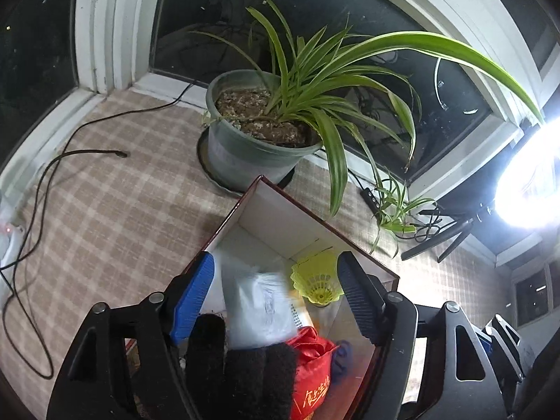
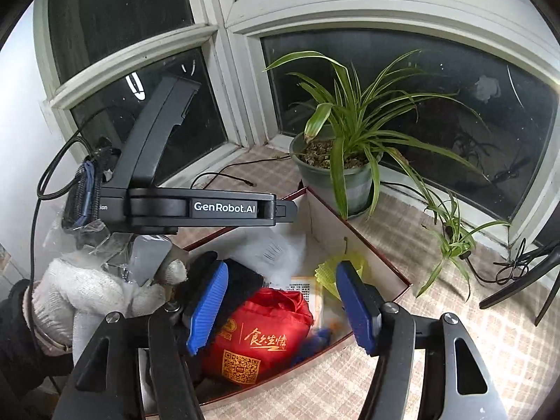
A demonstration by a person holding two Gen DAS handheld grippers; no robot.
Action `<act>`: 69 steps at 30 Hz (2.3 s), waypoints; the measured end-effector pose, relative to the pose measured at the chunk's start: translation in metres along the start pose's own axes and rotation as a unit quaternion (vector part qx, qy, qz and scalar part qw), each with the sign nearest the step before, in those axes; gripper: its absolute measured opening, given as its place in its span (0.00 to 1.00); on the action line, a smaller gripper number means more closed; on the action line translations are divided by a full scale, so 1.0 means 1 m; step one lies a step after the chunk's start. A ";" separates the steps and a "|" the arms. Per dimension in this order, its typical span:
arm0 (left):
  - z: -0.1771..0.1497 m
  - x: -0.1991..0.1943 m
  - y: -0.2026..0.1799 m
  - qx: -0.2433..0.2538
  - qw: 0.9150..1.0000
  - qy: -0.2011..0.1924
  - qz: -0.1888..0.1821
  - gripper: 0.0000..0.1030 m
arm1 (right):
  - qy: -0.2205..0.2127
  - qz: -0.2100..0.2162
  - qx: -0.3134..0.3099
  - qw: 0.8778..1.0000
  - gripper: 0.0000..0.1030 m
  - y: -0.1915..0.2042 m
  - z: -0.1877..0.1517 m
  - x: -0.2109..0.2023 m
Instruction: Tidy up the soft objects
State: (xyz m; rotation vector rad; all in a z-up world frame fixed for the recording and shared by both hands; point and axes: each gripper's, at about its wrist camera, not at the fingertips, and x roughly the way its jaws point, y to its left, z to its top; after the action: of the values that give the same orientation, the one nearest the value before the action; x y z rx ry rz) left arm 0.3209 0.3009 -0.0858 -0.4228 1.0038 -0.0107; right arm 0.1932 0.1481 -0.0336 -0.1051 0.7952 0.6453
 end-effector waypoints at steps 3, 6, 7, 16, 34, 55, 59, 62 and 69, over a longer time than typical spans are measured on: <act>0.000 0.000 0.000 -0.001 1.000 0.002 0.002 0.71 | 0.001 -0.002 0.001 1.000 0.59 -0.001 -0.002 -0.003; -0.001 -0.002 -0.001 -0.001 1.000 0.001 0.004 0.71 | 0.001 0.001 0.005 1.000 0.59 -0.001 -0.006 -0.007; -0.002 -0.003 -0.001 0.001 1.000 0.000 0.004 0.71 | 0.001 0.002 0.006 1.000 0.59 -0.002 -0.007 -0.009; -0.015 -0.022 -0.002 0.015 0.999 -0.010 0.027 0.71 | 0.004 0.010 0.009 1.000 0.63 0.002 -0.020 -0.020; -0.089 -0.135 -0.029 0.070 0.989 -0.103 0.076 0.77 | -0.008 0.038 -0.026 0.999 0.70 0.031 -0.063 -0.078; -0.200 -0.206 -0.067 0.090 0.978 -0.132 0.133 0.78 | -0.016 0.010 0.016 1.000 0.84 0.012 -0.126 -0.147; -0.217 -0.208 -0.077 0.081 0.979 -0.133 0.132 0.78 | -0.017 0.007 0.020 1.000 0.84 0.005 -0.140 -0.162; -0.229 -0.209 -0.086 0.076 0.978 -0.136 0.137 0.78 | -0.017 0.006 0.024 1.000 0.84 0.000 -0.149 -0.171; -0.250 -0.210 -0.105 0.072 0.977 -0.138 0.148 0.78 | -0.019 -0.006 0.020 1.000 0.85 -0.009 -0.163 -0.188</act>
State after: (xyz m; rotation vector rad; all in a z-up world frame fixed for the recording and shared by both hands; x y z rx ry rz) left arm 0.0213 0.1613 0.0063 -0.1341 0.7768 0.2375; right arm -0.0024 -0.0054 -0.0195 -0.0601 0.7702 0.6185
